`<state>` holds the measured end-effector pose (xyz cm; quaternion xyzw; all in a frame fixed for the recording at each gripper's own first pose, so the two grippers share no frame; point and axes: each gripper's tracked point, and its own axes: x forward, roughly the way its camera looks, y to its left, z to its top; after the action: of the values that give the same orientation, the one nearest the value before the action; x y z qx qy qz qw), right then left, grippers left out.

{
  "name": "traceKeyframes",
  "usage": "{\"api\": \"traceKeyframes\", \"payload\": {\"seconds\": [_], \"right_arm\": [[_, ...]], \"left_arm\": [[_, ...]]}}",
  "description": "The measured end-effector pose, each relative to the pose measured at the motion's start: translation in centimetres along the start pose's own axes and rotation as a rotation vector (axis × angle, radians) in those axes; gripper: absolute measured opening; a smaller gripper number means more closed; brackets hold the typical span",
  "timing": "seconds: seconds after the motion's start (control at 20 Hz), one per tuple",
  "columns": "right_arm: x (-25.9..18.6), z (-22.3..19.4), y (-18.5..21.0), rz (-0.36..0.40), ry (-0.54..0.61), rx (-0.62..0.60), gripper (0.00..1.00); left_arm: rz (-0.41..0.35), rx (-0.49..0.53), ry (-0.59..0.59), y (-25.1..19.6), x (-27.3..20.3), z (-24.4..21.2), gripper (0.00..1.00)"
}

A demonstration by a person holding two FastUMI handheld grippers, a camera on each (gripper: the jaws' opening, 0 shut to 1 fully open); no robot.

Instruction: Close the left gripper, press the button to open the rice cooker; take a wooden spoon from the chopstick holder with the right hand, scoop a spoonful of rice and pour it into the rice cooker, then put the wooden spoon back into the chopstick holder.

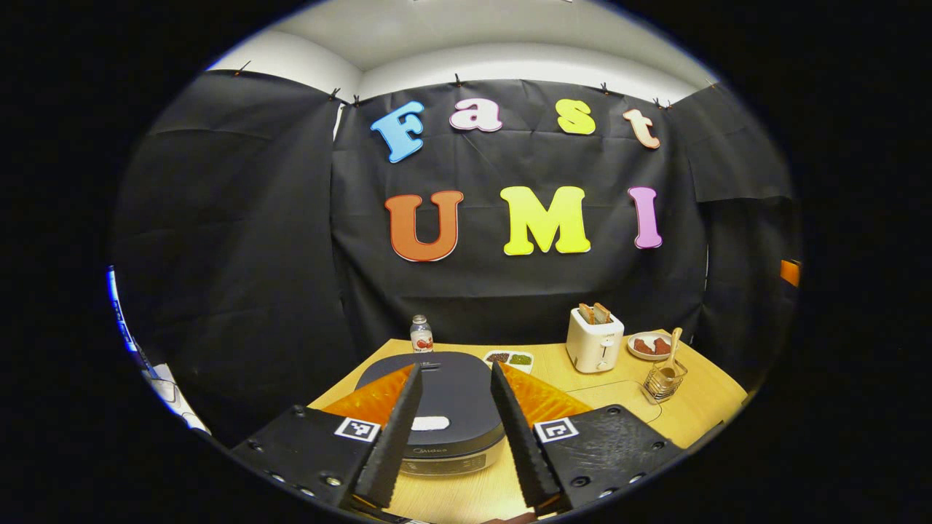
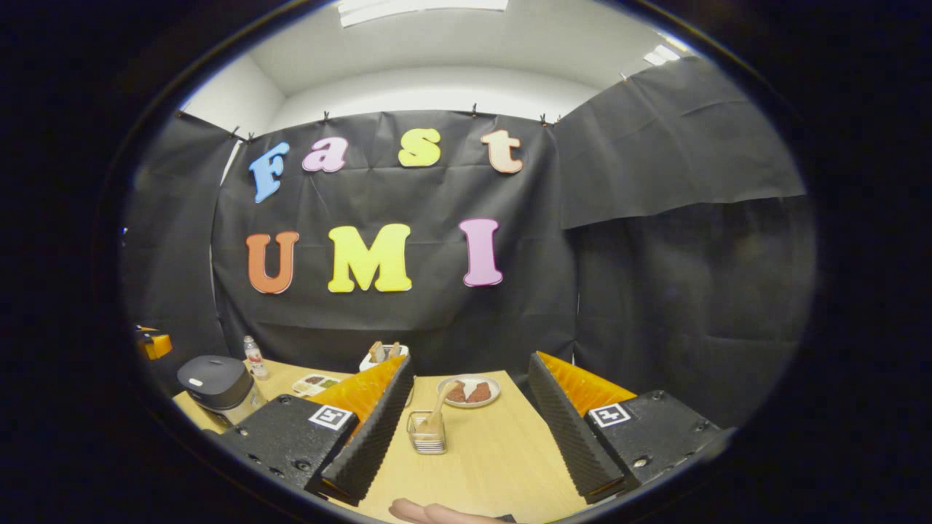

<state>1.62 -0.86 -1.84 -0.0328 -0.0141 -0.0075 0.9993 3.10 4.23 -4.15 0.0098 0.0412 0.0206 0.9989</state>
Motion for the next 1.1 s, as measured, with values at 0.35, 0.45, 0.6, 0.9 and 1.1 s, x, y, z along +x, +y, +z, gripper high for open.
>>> {"api": "traceKeyframes", "payload": {"seconds": [0.35,0.45,0.6,0.9,1.1], "right_arm": [[1.2,-3.0,-0.2,-0.001,0.049,0.01,1.0],[1.4,-3.7,-0.2,0.003,0.063,0.02,1.0],[1.8,-4.5,-0.2,0.006,0.069,0.025,1.0],[1.8,-5.4,-0.7,0.01,0.081,0.026,1.0],[1.7,-5.8,-0.8,0.015,0.09,0.028,1.0]], "left_arm": [[0.027,0.023,0.096,1.4,2.7,-4.0,0.32],[0.018,0.014,0.157,1.4,3.2,-5.5,0.0],[0.053,0.002,0.226,2.5,4.5,-7.8,0.0],[0.079,-0.041,0.339,4.0,5.9,-11.3,0.0],[0.092,-0.07,0.371,3.8,5.7,-11.7,0.0]]}}
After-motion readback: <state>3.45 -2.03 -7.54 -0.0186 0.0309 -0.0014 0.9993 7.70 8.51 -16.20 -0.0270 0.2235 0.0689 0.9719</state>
